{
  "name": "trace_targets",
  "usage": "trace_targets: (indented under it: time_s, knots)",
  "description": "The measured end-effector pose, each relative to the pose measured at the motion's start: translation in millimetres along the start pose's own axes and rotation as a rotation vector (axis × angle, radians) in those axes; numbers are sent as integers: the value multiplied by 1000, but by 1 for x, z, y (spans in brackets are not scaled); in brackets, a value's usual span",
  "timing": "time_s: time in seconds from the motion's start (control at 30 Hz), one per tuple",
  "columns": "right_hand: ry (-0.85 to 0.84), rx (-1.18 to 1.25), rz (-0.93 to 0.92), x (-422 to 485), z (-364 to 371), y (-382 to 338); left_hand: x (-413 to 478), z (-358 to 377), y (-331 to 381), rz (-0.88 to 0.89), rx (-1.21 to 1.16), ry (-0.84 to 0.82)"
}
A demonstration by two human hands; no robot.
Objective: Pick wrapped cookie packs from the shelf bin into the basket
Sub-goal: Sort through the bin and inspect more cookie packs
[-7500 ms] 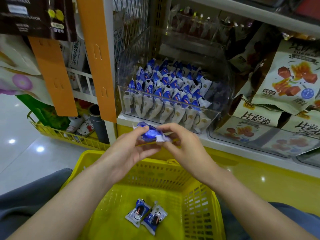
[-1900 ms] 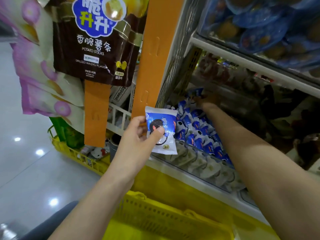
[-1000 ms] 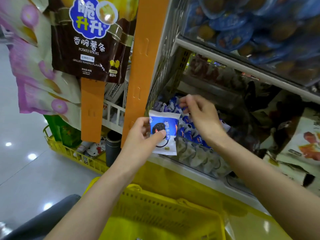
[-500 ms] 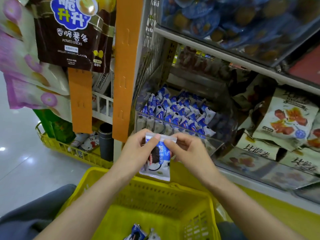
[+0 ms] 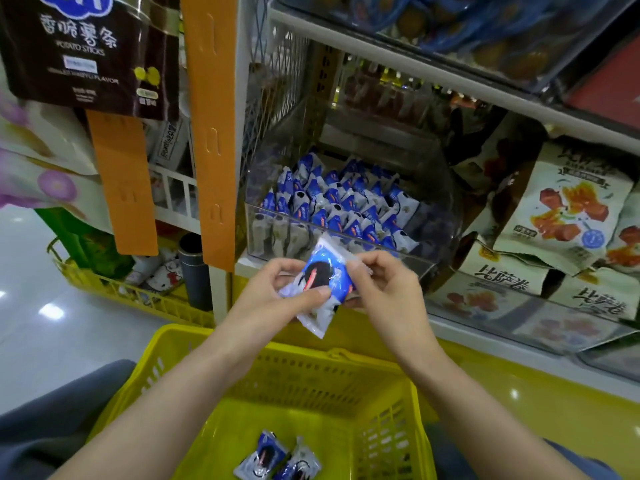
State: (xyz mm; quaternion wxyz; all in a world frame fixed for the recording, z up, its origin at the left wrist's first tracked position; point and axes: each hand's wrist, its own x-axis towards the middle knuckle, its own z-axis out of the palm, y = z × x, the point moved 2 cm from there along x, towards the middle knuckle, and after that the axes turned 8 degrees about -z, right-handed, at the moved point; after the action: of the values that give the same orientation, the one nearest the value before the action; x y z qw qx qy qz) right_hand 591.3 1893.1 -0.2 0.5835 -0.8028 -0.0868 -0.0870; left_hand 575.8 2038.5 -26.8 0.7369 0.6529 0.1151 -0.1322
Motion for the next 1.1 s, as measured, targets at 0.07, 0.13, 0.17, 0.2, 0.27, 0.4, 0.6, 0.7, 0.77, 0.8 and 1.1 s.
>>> trace_targets:
  time_s: [0.07, 0.13, 0.17, 0.2, 0.27, 0.4, 0.6, 0.7, 0.77, 0.8, 1.1]
  knots:
    - [16, 204, 172, 0, -1, 3, -1, 0, 0, 28, -119, 42]
    - [-25, 330, 285, -2, 1, 5, -3, -1, 0, 68, -171, 85]
    - [-83, 339, 313, -4, 1, 5, -4, -2, 0, 97, -154, 121]
    - [-168, 309, 317, -5, 2, 6, -4, -4, 0, 124, -113, 162]
    - [-374, 180, 281, -9, 4, 7, -5, -9, 0, 164, -11, 209]
    - [-427, -10, 198, -12, 3, 10, -10, -11, 1, 170, 91, 125]
    - [-307, 207, 298, -14, 9, 16, -12, -10, -5, 78, -7, 91]
    - [-364, 226, 386, -21, 18, 21, -12, -12, -7, 77, -35, 131]
    - [-411, 95, 323, -23, 23, 23, -12, -13, -9, 94, 40, 146]
    - [-407, 48, 272, -23, 24, 24, -12, -13, -10, 108, 89, 146]
    - [-303, 46, 33, -20, 24, 18, -11, -9, -11, 188, 244, 101]
